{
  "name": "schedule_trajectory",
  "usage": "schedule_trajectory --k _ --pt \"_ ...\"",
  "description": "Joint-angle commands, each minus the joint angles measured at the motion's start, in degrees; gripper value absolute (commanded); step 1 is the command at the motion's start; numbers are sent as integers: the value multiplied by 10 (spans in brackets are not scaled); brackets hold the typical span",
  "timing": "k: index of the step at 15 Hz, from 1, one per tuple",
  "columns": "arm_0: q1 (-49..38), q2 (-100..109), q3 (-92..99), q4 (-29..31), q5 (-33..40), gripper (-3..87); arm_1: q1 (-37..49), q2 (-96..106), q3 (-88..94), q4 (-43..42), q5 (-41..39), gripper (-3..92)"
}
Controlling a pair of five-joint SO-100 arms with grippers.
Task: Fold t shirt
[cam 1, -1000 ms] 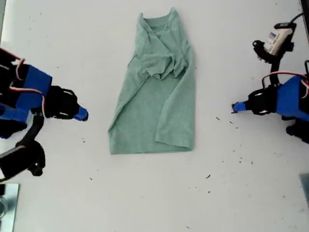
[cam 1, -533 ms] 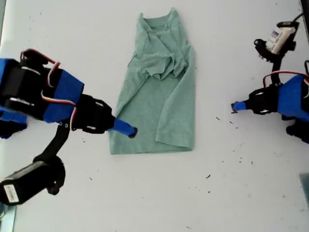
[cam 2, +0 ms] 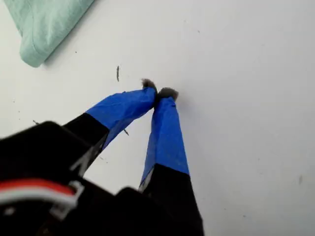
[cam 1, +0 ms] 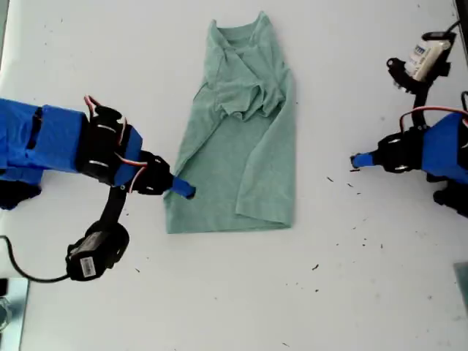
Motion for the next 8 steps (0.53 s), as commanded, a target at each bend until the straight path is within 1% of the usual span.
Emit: schedule_trajectory --k 1,3,4,5,6,7,8 --pt "-25 -16 93 -135 16 351 -15 11 27 3 11 24" --pt "-5 -79 88 -204 32 294 -16 11 27 4 11 24" --pt "6 -126 72 -232 25 170 -16 11 28 4 11 24" --pt "21 -155 50 -233 11 26 -17 11 28 4 11 24" --pt "33 -135 25 -209 -3 -3 -17 11 28 4 12 24" --pt "37 -93 -12 -151 -17 -3 -17 11 28 4 12 24" --pt "31 -45 -55 -74 -30 -3 -17 11 28 4 12 24"
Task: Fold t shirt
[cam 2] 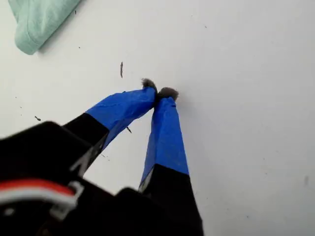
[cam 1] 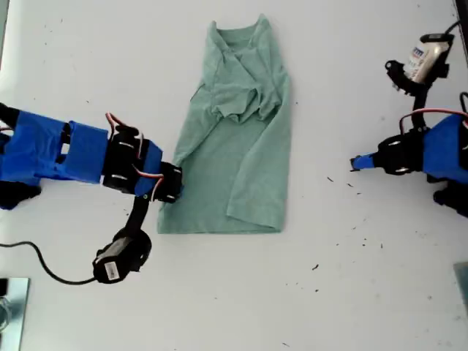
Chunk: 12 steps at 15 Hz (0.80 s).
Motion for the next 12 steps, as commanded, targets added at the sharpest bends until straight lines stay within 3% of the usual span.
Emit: schedule_trajectory --k 1,5,7,9,10,12 --pt "-5 112 -69 134 -17 -3 -3 10 26 1 8 24" --pt "-49 194 -161 196 18 -3 -1 10 26 1 8 24" --pt "-42 77 -290 197 46 -3 1 11 26 1 8 24" --pt "-21 -131 -535 192 89 -3 0 11 26 1 8 24" --pt "-19 -178 -542 131 102 -3 0 11 26 1 8 24" --pt "-30 -257 -542 72 120 -3 -2 11 26 1 9 24"
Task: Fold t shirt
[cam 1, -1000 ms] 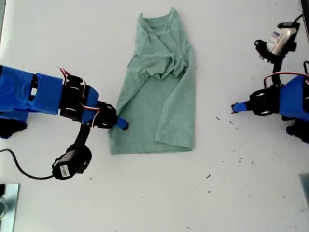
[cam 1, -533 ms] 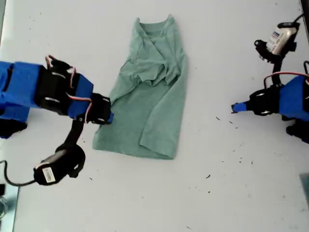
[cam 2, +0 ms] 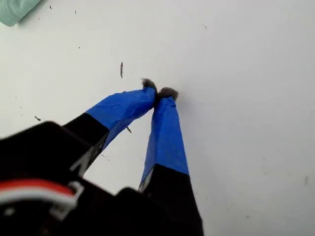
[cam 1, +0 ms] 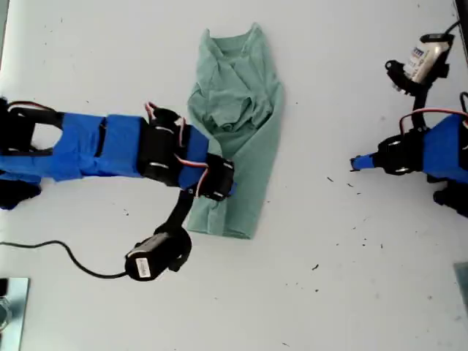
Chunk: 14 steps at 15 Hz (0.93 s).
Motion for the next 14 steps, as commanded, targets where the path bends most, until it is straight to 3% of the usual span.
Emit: schedule_trajectory --k 1,2,4,5,8,9,10,12,14 --pt "-7 -69 -40 -62 39 7 -1 11 26 1 9 24" --pt "-13 -105 -39 -76 62 165 -1 11 26 1 9 24" --pt "-7 -74 -38 -32 86 283 -1 11 26 1 9 24" --pt "-1 11 -33 8 89 311 -1 11 26 1 10 24" --pt "-13 317 34 87 77 265 2 11 26 1 9 24" --pt "-39 418 144 95 66 242 2 11 26 1 9 24" --pt "-69 528 319 63 51 191 2 11 26 1 9 24" --pt "-94 751 700 -90 23 39 2 11 26 1 9 24" --pt "-81 904 991 -211 -27 3 2 10 26 1 11 24"
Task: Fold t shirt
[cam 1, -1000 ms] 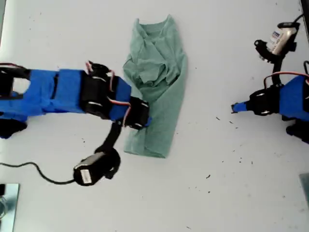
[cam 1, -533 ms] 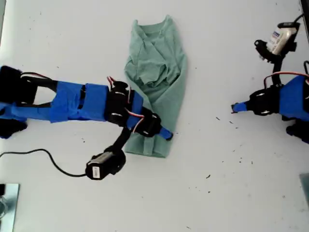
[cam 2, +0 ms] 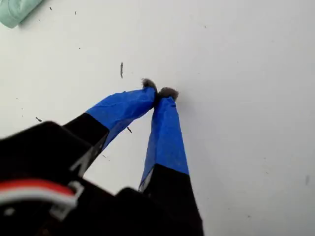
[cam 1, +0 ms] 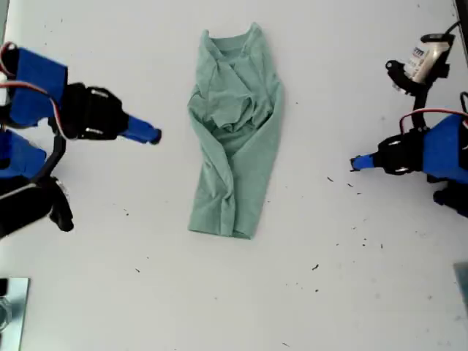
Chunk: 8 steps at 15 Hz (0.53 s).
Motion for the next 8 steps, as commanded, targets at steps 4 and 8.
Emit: schedule_trajectory --k 4,8 --pt "43 213 493 -203 -146 -3 5 8 26 1 7 24" --pt "22 193 481 -185 -137 -3 4 7 25 2 11 24"
